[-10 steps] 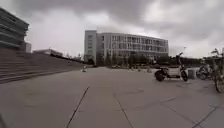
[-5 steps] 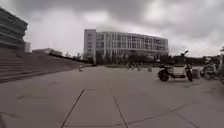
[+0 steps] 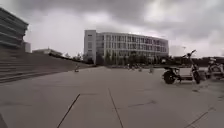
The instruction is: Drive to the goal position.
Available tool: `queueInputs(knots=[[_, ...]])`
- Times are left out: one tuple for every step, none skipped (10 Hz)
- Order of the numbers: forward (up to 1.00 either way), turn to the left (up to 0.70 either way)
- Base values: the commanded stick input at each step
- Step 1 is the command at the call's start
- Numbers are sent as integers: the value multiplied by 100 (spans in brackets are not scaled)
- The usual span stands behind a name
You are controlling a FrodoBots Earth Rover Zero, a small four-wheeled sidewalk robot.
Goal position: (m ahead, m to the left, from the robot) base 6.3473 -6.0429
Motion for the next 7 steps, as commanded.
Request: queueInputs(knots=[[70,0],[70,0],[70,0],[70,0],[70,0],[70,0],[70,0]])
